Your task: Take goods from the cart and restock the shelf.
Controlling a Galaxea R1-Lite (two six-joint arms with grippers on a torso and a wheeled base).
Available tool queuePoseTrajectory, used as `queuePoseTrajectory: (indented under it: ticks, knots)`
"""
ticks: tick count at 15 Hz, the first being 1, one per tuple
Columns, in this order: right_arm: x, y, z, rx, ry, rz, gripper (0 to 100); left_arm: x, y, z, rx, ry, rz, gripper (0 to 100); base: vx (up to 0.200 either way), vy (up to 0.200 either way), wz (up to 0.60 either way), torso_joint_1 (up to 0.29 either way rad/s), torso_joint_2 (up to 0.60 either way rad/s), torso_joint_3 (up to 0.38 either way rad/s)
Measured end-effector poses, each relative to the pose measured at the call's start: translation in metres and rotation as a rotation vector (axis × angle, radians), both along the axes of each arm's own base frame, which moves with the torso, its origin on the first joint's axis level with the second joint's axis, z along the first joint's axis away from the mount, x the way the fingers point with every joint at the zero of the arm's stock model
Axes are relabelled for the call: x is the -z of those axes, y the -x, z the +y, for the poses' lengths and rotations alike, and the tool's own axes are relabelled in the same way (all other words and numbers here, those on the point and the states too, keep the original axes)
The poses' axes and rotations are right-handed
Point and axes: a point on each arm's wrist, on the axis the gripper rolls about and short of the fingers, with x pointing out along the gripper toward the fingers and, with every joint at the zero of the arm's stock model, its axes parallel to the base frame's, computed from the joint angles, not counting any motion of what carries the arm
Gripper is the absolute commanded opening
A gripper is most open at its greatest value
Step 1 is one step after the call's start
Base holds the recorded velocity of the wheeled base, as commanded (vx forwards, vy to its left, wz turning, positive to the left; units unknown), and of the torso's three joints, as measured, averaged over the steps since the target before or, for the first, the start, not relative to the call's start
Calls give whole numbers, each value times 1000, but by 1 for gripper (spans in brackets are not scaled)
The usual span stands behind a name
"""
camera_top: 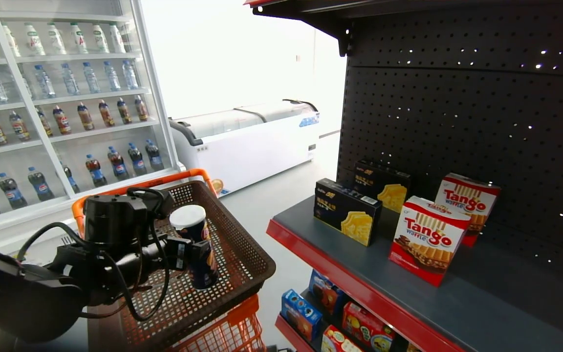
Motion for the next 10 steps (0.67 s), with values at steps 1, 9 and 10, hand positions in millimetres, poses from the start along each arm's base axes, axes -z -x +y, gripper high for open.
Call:
queuePoseTrajectory:
  ticks: [1,9,10]
  knots:
    - [0,0,0,-1,0,0,100,7,-5,-2,-45,-24,-16,100,0,0,0,0,0,0]
    - [0,0,0,0,0,0,100,54,-24,-19,-54,-28,-87,100,0,0,0,0,0,0]
    - [0,0,0,0,0,0,100,58,-26,-20,-53,-24,-102,100,0,0,0,0,0,0]
